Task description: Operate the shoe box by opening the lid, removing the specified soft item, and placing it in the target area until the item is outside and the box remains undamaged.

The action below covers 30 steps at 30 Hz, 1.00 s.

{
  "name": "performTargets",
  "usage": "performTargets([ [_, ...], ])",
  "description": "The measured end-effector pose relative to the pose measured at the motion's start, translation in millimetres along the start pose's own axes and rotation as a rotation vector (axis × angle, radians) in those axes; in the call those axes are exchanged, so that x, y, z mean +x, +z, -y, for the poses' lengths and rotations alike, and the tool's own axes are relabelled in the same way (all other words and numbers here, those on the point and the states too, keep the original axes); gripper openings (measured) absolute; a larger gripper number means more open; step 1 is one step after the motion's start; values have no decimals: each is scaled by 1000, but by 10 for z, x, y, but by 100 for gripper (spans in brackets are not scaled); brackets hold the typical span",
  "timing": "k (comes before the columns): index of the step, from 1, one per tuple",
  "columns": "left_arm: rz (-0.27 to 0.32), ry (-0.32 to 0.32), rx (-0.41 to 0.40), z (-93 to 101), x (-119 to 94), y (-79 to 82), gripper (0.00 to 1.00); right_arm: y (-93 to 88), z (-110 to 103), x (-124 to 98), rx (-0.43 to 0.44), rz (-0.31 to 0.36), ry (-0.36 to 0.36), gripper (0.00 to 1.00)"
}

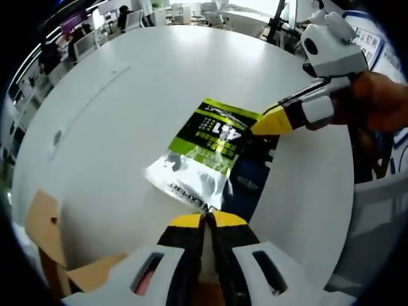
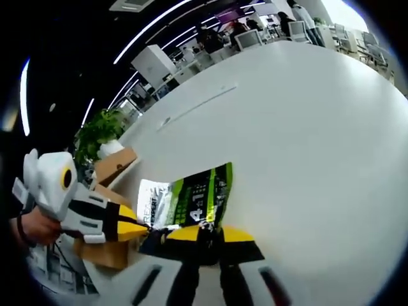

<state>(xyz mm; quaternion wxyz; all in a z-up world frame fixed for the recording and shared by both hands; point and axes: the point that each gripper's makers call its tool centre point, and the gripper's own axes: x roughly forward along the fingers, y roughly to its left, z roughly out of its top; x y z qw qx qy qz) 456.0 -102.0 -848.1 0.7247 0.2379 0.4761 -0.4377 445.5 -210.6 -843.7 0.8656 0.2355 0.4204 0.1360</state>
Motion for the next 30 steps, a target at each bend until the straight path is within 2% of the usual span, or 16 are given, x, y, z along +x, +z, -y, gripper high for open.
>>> performTargets([
  [7,0,19,15,-7,-45,0,4,-4,12,-50,0,2,-7,8],
  [10,1,12,11,12,-67,-1,5,10,17,-62,-4,3,-11,12],
  [17,30,17,-16,22,-174,37,5,18,21,-98,-13,4,-24,16],
  [30,243,-21,-125,33,-517,312,10,24,-31,-239,-15,17,-34,22],
])
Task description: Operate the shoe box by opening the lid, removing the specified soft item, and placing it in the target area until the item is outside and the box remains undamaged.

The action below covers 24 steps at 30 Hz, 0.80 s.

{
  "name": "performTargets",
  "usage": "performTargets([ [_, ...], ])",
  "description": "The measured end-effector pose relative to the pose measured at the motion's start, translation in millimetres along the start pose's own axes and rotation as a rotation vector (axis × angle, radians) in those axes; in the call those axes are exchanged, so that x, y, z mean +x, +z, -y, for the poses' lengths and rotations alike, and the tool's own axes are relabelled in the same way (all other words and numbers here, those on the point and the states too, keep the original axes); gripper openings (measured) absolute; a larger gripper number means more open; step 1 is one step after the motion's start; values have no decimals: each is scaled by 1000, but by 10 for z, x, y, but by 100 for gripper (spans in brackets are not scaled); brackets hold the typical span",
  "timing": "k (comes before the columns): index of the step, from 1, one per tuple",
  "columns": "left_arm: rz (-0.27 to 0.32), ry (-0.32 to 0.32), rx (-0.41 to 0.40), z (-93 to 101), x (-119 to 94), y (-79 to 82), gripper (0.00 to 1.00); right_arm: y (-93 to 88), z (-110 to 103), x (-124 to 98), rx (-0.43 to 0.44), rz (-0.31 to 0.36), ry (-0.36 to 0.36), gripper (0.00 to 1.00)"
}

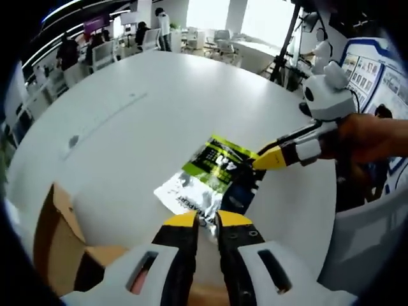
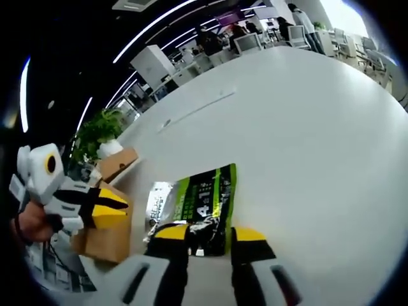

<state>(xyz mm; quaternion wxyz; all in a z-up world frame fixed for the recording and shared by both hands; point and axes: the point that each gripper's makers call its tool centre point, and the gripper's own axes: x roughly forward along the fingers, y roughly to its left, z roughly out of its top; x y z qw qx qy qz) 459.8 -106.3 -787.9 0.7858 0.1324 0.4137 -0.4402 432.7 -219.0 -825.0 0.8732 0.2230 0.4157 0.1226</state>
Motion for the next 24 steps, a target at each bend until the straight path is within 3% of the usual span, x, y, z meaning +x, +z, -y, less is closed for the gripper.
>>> performTargets([
  [7,59,-11,-13,41,-190,83,13,45,-13,-73,9,27,-8,24],
  [10,98,-18,-55,61,-286,106,14,66,-41,-127,11,40,-10,24],
  [24,178,17,-134,-152,-806,-132,16,61,-265,-309,-15,79,17,25],
])
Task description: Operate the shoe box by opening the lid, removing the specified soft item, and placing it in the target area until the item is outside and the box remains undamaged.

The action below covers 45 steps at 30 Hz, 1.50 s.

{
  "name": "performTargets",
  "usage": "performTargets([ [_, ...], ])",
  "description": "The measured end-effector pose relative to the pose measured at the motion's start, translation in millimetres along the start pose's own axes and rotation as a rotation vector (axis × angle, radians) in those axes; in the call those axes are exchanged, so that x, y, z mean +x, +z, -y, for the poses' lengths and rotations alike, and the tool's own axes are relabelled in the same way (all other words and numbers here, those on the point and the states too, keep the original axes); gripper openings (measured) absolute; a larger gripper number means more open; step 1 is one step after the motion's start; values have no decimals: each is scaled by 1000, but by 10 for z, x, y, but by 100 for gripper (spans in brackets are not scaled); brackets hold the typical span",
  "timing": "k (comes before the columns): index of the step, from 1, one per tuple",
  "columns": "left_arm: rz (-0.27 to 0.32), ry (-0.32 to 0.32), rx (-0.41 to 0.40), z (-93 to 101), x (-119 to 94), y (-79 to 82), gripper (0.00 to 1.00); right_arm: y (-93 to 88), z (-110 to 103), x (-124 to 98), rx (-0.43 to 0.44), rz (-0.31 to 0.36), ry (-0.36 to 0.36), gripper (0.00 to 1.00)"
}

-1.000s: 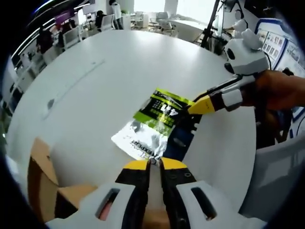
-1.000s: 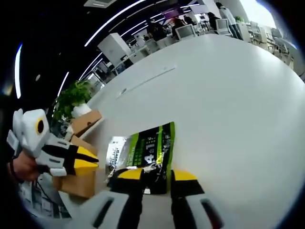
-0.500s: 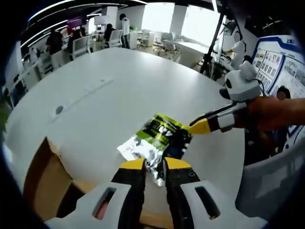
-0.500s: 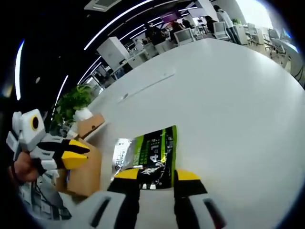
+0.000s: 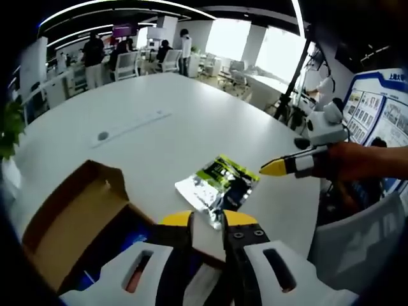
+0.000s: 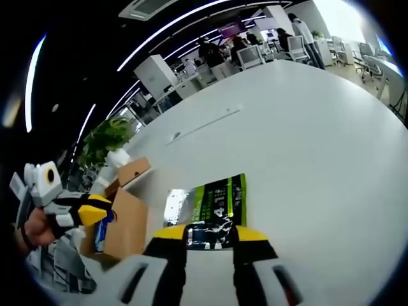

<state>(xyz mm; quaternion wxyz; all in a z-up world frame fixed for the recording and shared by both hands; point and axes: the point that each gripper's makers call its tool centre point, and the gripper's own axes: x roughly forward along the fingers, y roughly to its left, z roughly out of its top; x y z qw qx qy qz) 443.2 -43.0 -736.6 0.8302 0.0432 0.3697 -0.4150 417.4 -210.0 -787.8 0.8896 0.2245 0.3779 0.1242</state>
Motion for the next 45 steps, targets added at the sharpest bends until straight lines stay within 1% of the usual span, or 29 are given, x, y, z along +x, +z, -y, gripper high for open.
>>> performTargets([
  [4,20,27,5,-126,-160,-36,17,0,-129,-13,-9,12,30,25],
  [7,30,43,-12,-223,-285,-86,18,1,-225,-10,-25,18,44,27],
  [8,31,44,-15,-234,-296,-89,18,-4,-286,-12,-30,20,55,28],
  [11,39,56,-25,-307,-429,-136,20,-25,-421,-9,-45,21,82,30],
  [13,51,53,-62,-333,-509,-160,21,-53,-446,11,-52,19,95,31],
  [17,60,71,-63,-392,-637,-220,23,-113,-485,55,-55,4,108,32],
  [19,79,79,-92,-426,-705,-229,24,-116,-532,53,-59,4,115,33],
  [20,103,89,-127,-451,-757,-216,24,-110,-555,45,-62,9,123,34],
  [21,108,88,-126,-466,-796,-219,25,-89,-569,34,-61,23,126,34],
  [24,114,103,-120,-532,-918,-250,26,-80,-613,8,-67,27,136,35],
  [29,135,129,-151,-650,-1106,-323,26,-92,-677,-9,-95,21,144,35],
  [32,143,139,-164,-694,-1185,-362,27,-117,-758,-9,-100,18,158,35],
  [37,149,155,-182,-766,-1343,-483,28,-124,-880,-8,-120,15,181,36],
  [41,167,179,-211,-856,-1492,-568,28,-128,-973,-23,-143,8,195,36],
  [45,176,202,-220,-934,-1633,-656,29,-134,-1085,-30,-170,-1,211,37],
])
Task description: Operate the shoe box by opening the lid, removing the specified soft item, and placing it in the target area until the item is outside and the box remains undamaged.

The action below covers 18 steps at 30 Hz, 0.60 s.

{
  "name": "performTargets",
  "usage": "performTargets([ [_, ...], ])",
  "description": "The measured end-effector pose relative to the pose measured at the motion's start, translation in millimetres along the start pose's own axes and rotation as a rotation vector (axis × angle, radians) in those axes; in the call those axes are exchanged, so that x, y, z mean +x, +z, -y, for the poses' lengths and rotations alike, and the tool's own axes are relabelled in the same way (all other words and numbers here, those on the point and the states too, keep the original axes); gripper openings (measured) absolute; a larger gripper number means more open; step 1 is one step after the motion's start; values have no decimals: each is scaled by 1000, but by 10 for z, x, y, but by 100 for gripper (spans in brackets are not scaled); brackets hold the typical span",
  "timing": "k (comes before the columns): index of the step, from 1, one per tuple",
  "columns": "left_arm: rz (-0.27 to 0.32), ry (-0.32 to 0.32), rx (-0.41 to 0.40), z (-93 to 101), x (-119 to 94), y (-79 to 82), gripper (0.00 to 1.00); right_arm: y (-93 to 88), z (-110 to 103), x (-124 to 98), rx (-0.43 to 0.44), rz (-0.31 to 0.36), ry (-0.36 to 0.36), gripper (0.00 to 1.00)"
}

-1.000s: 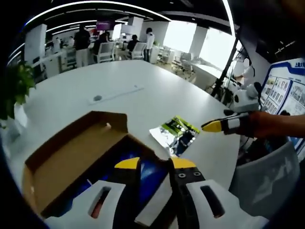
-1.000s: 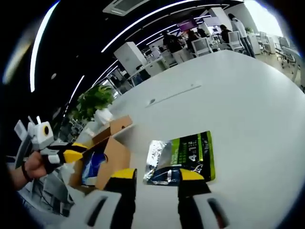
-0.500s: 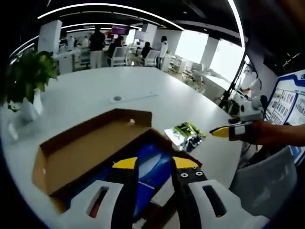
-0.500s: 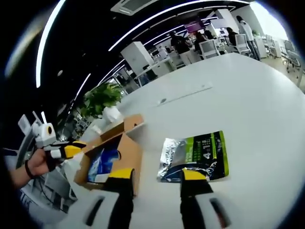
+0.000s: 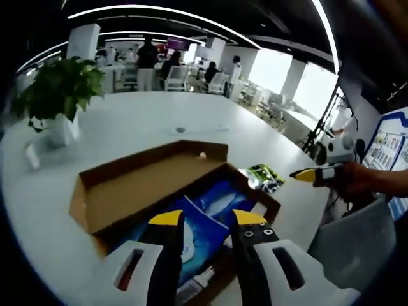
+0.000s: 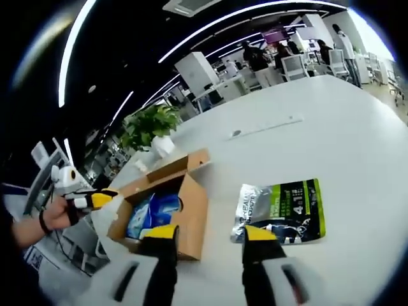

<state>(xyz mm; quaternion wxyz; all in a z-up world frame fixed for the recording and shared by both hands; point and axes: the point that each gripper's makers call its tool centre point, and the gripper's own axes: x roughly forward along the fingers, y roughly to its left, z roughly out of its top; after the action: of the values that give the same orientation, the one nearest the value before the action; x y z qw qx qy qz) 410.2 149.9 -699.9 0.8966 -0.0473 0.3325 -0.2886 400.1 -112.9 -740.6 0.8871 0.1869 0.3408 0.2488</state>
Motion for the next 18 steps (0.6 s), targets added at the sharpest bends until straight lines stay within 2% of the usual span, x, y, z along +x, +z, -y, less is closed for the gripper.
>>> performTargets([
  [18,20,113,-92,-444,-490,-412,34,-198,-623,208,-79,-46,94,39],
])
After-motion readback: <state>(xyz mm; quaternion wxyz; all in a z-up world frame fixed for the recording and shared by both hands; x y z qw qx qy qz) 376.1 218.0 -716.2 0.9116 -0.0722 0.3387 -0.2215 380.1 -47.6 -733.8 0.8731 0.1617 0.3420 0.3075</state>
